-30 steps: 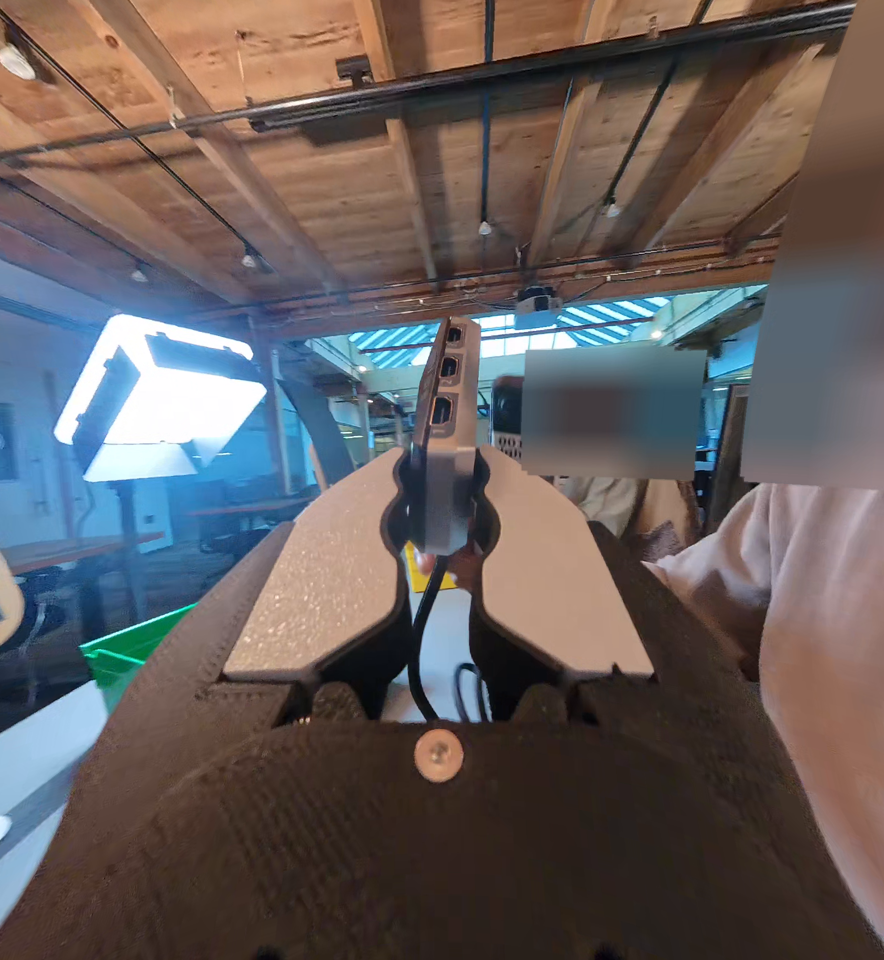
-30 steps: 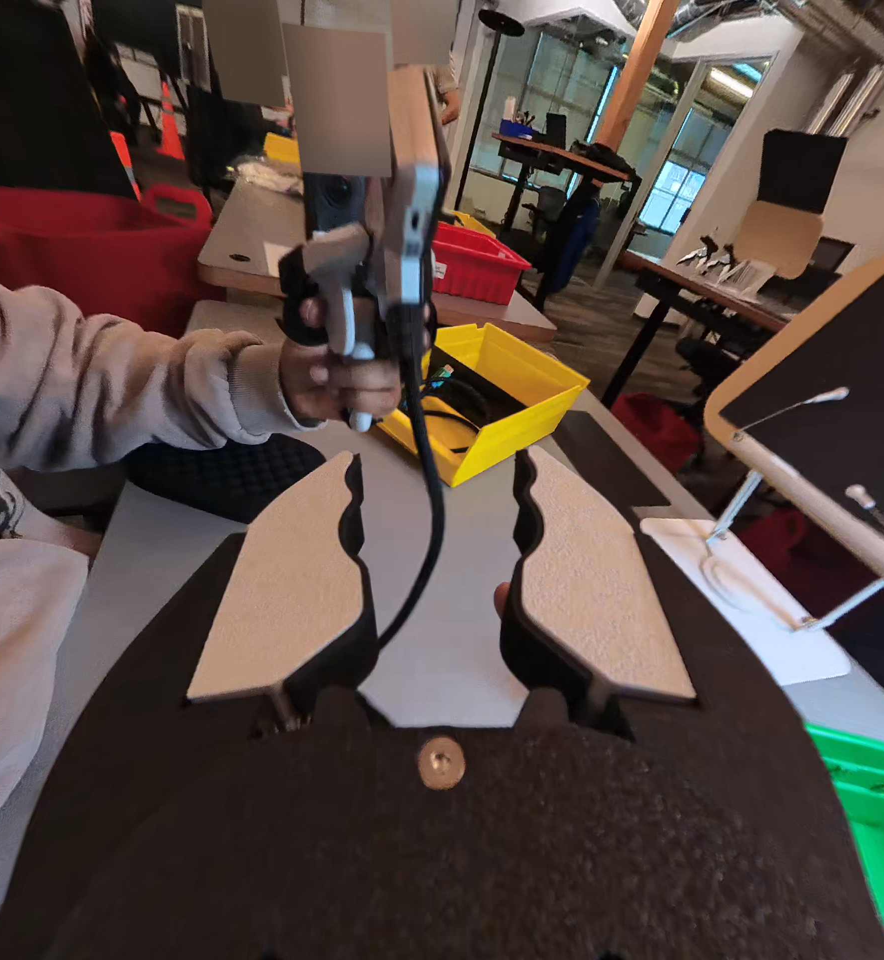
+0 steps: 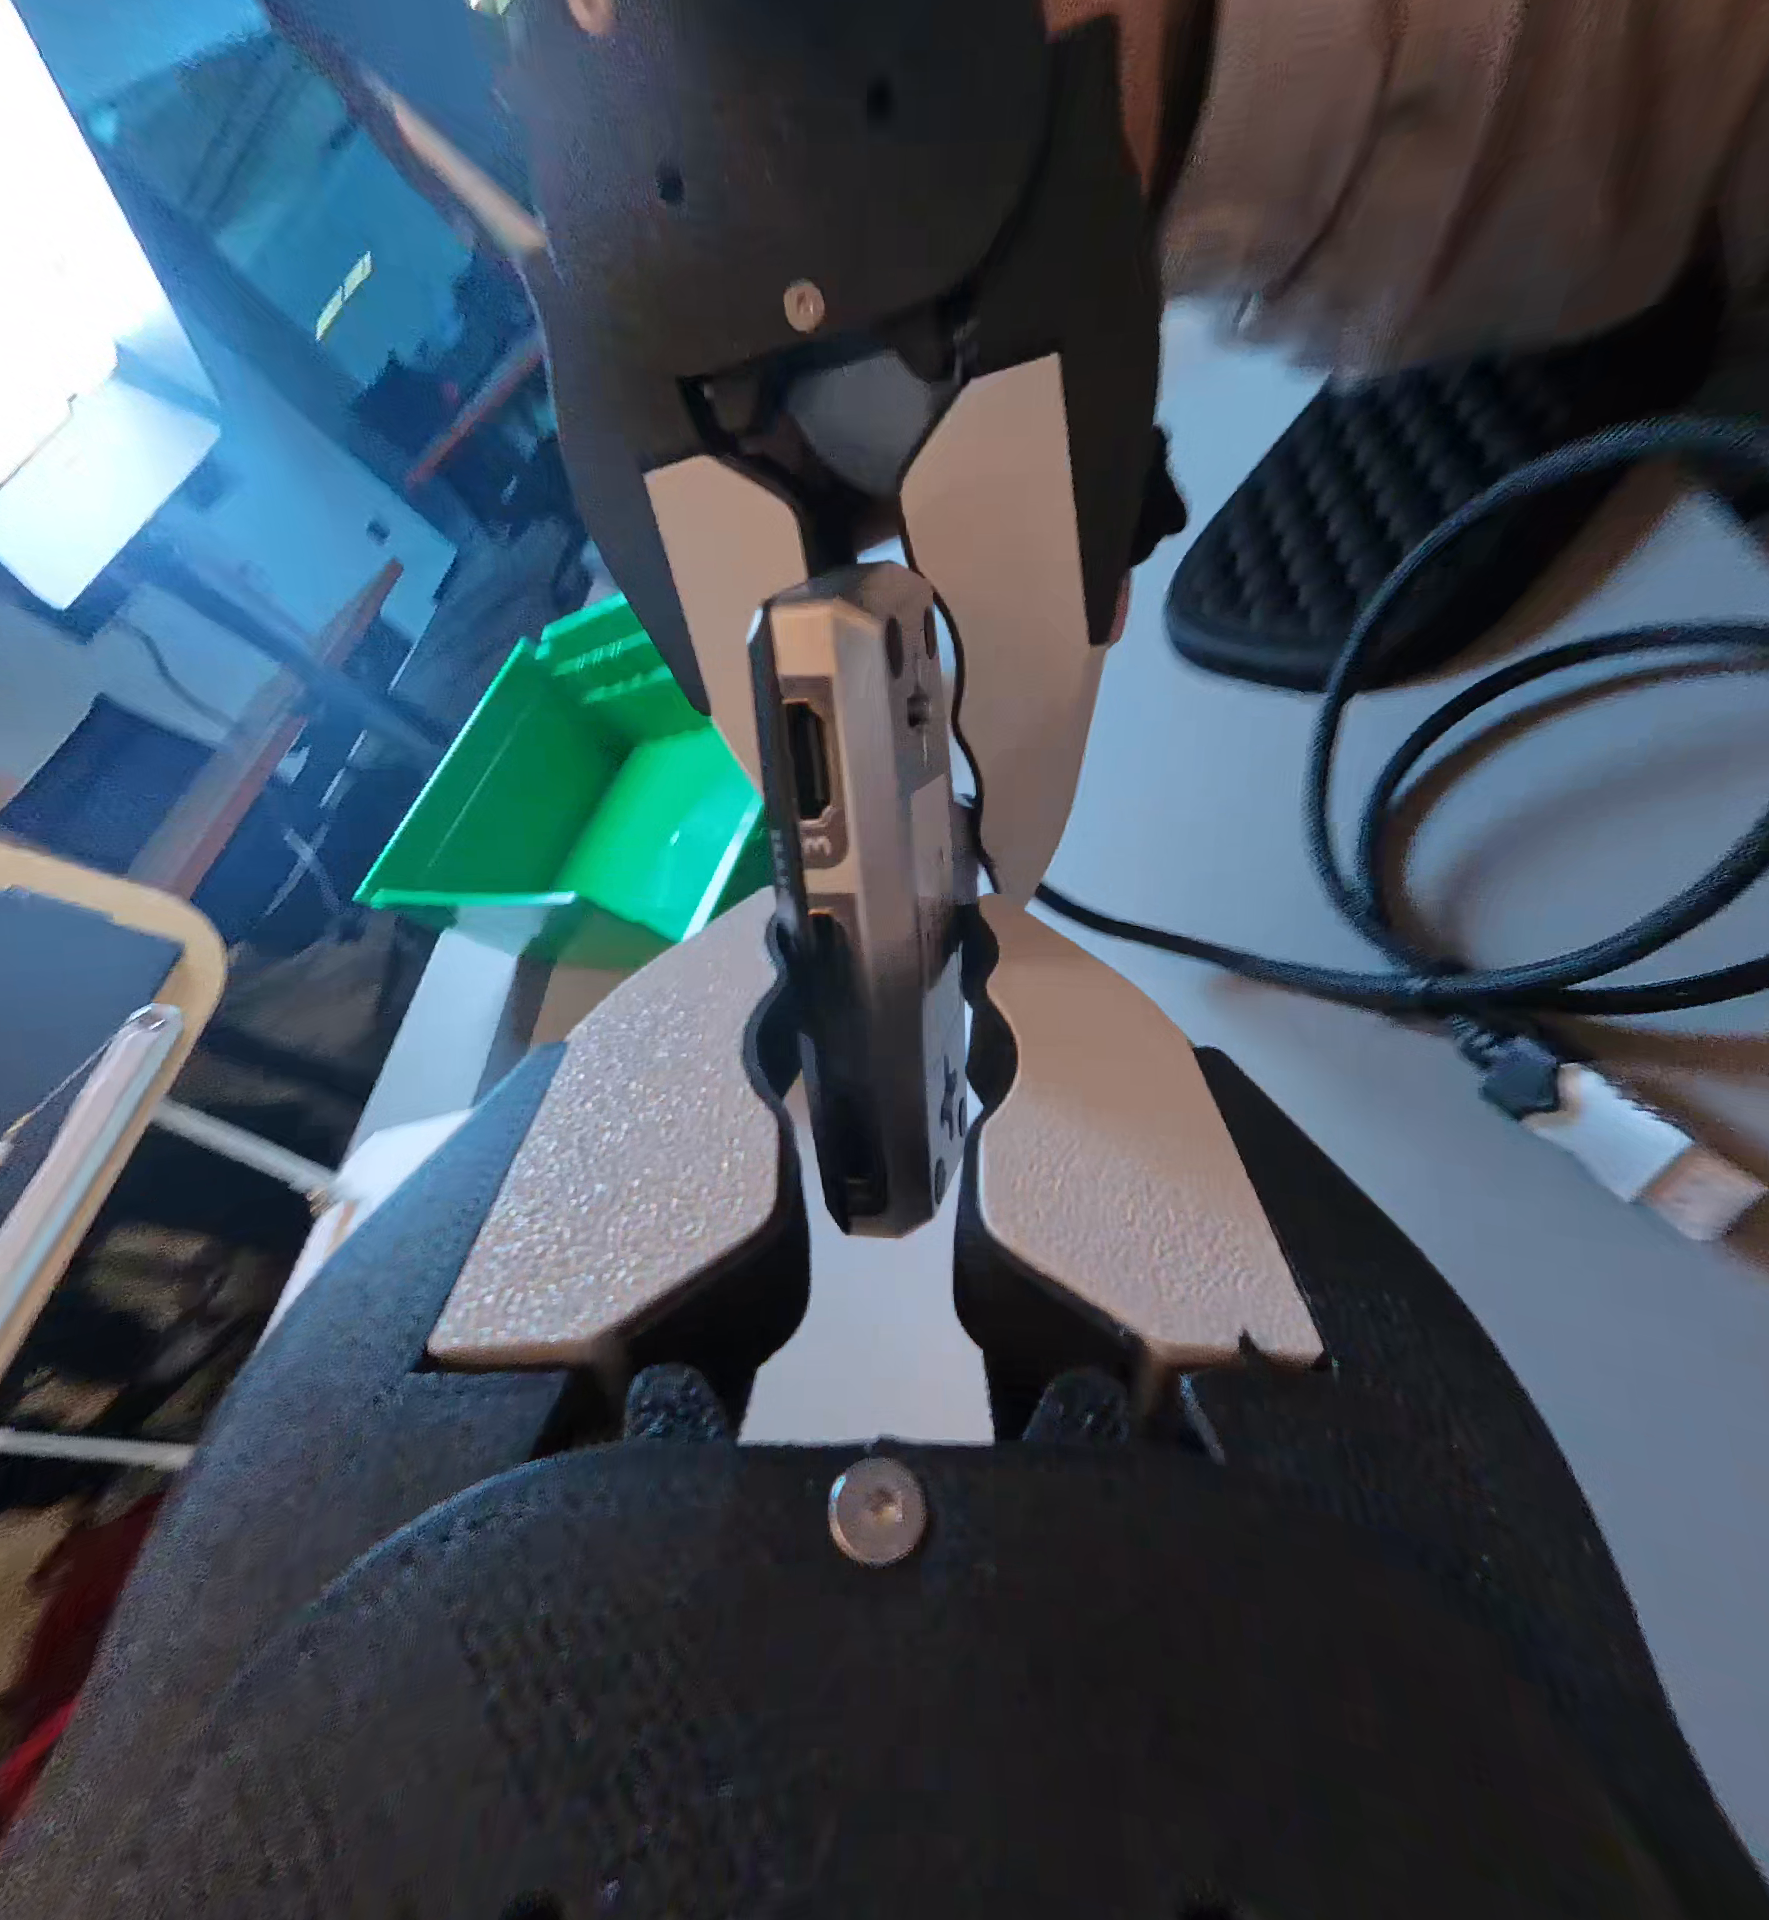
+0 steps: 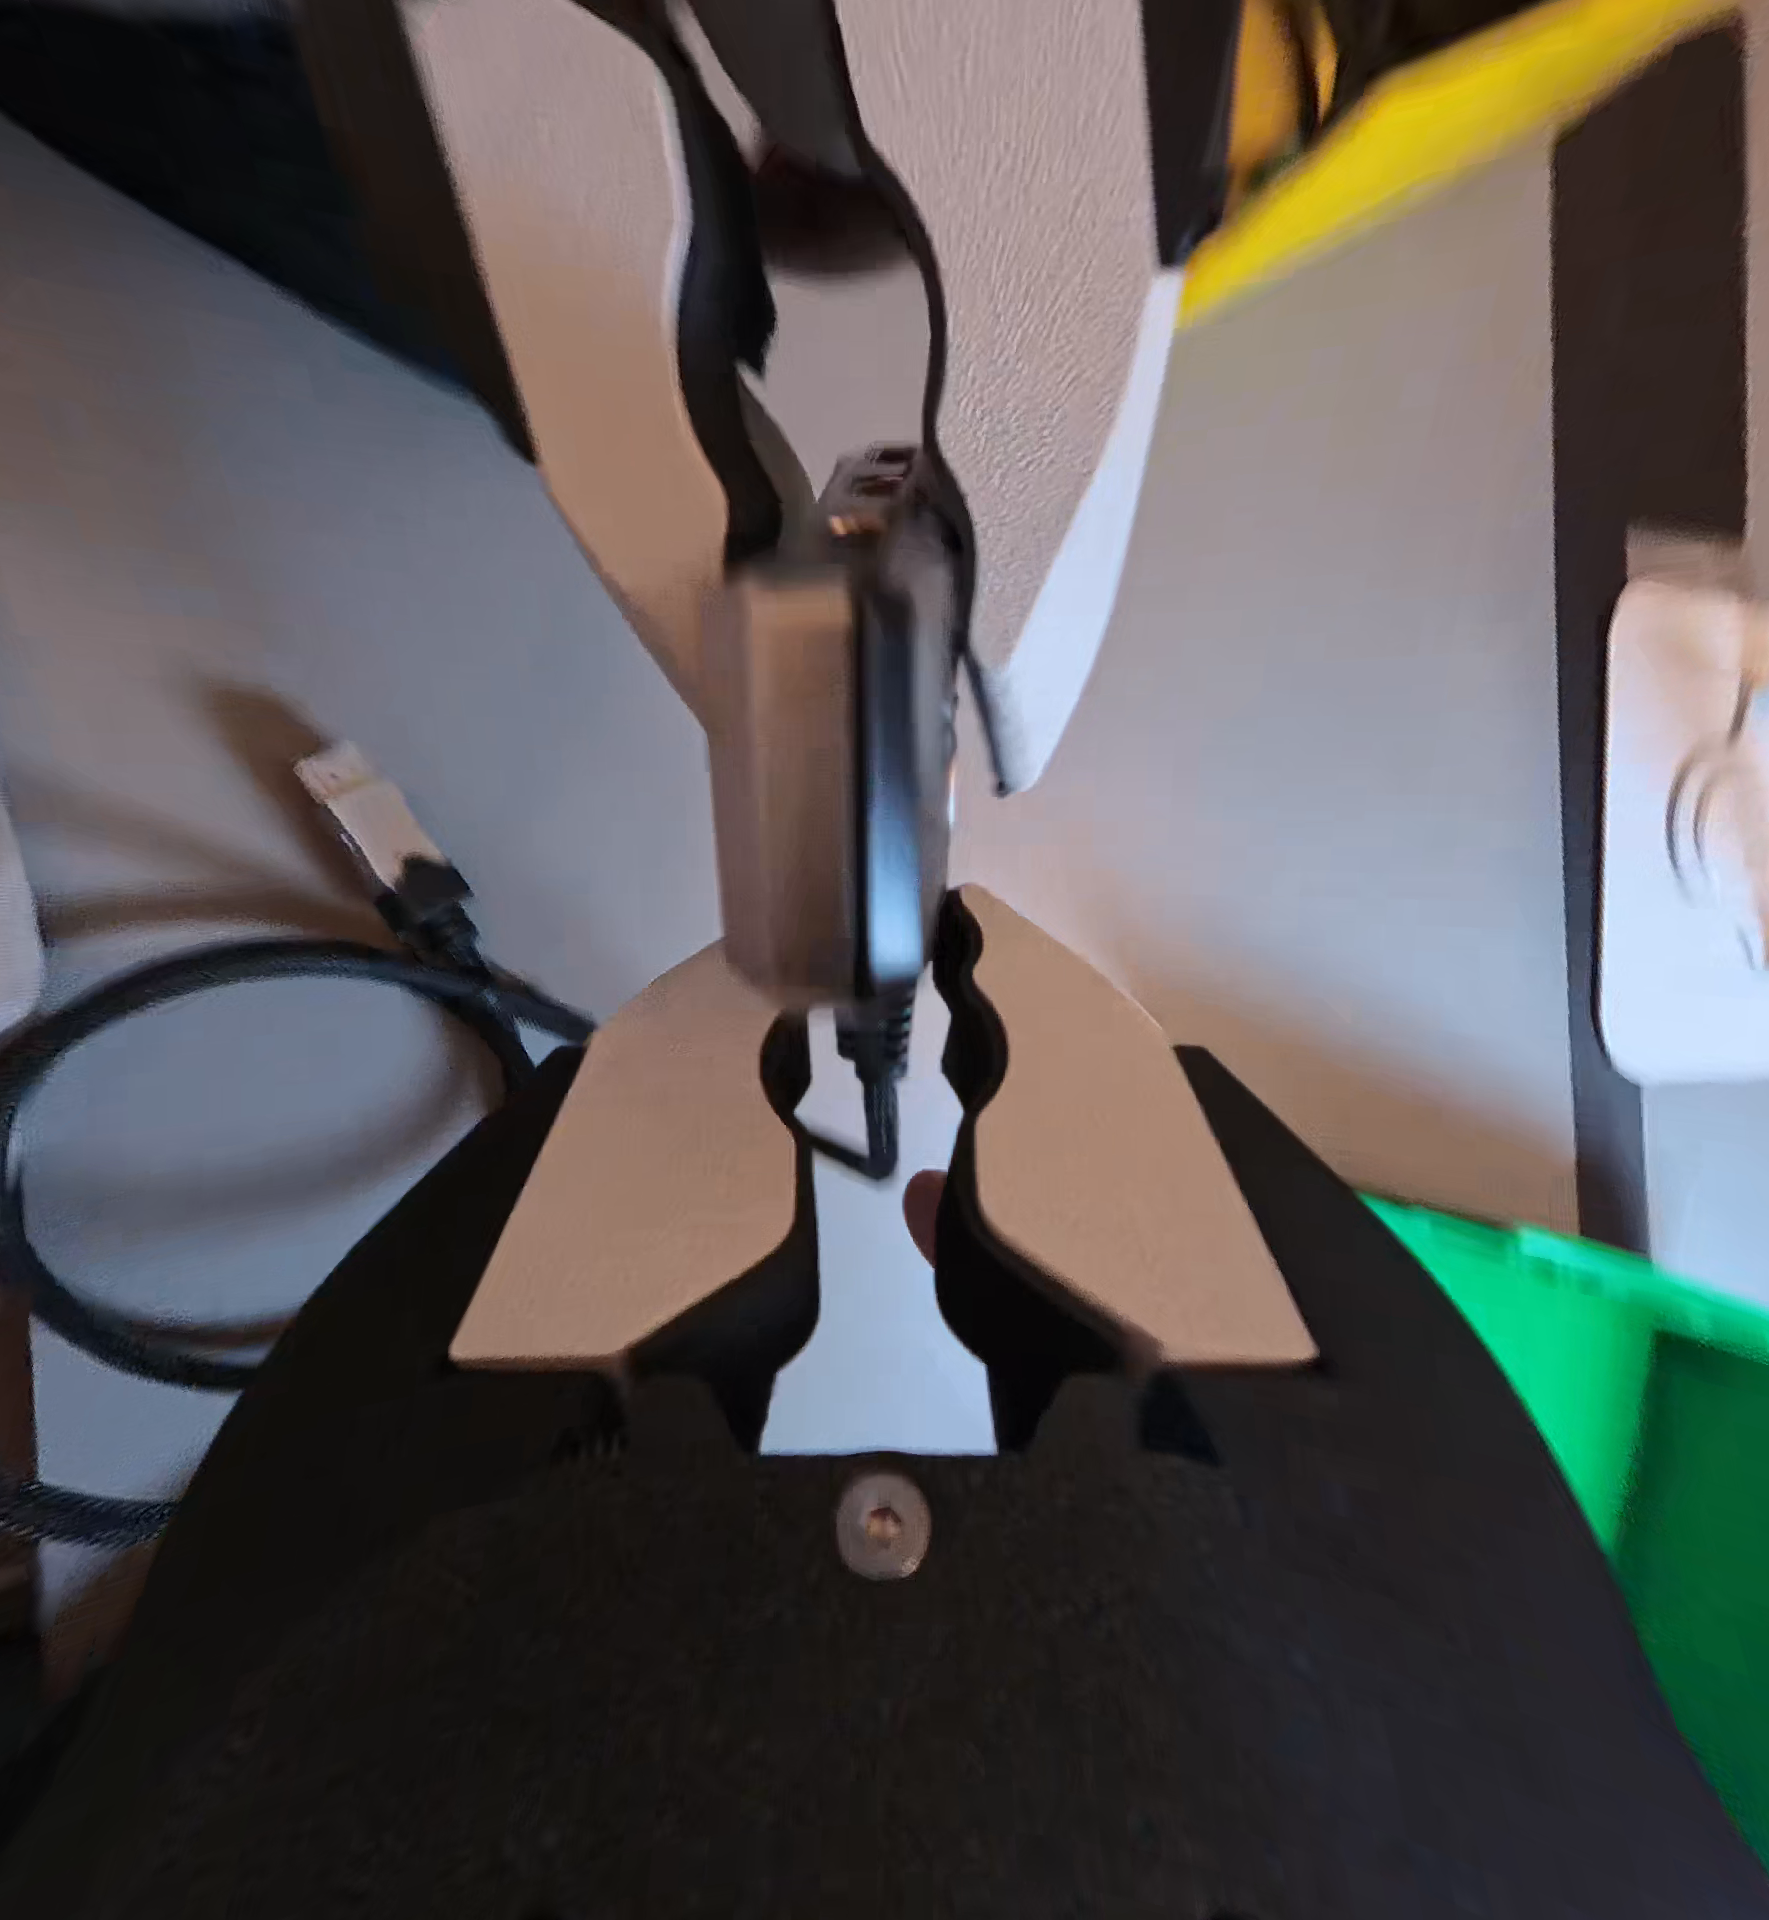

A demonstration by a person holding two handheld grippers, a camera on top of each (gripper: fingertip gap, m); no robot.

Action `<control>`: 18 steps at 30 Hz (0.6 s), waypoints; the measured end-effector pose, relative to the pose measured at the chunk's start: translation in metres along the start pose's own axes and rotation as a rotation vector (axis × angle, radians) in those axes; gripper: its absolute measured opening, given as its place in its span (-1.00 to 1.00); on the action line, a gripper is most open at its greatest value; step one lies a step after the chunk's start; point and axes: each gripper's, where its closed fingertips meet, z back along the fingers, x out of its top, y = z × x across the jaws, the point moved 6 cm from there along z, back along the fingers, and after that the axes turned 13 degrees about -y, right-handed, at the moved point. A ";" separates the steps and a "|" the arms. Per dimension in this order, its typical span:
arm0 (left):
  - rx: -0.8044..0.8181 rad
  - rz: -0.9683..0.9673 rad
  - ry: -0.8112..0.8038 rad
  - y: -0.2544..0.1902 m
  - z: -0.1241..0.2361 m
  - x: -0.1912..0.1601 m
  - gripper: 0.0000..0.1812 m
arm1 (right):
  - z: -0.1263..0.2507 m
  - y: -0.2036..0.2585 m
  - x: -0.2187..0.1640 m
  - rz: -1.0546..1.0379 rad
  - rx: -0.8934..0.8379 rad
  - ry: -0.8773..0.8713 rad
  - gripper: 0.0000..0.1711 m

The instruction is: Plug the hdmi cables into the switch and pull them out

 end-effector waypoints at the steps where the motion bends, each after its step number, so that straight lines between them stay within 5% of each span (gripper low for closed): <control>1: -0.013 0.043 -0.087 0.000 0.006 0.002 -0.72 | 0.003 0.000 0.005 0.013 0.037 -0.124 -0.75; 4: -0.032 0.199 -0.354 0.005 0.025 0.010 -0.75 | 0.019 0.001 0.010 0.134 0.142 -0.469 -0.72; 8: -0.043 0.302 -0.532 0.013 0.037 0.019 -0.75 | 0.013 -0.008 -0.006 0.080 0.180 -0.596 -0.52; 10: -0.040 0.292 -0.535 0.012 0.036 0.018 -0.75 | 0.012 -0.006 -0.001 0.094 0.174 -0.661 -0.56; 12: -0.027 0.287 -0.529 0.011 0.033 0.014 -0.75 | 0.015 -0.005 0.007 0.145 0.142 -0.689 -0.80; 18: 0.042 0.122 -0.308 0.008 0.026 -0.001 -0.75 | 0.021 -0.009 0.000 0.269 -0.016 -0.445 -0.89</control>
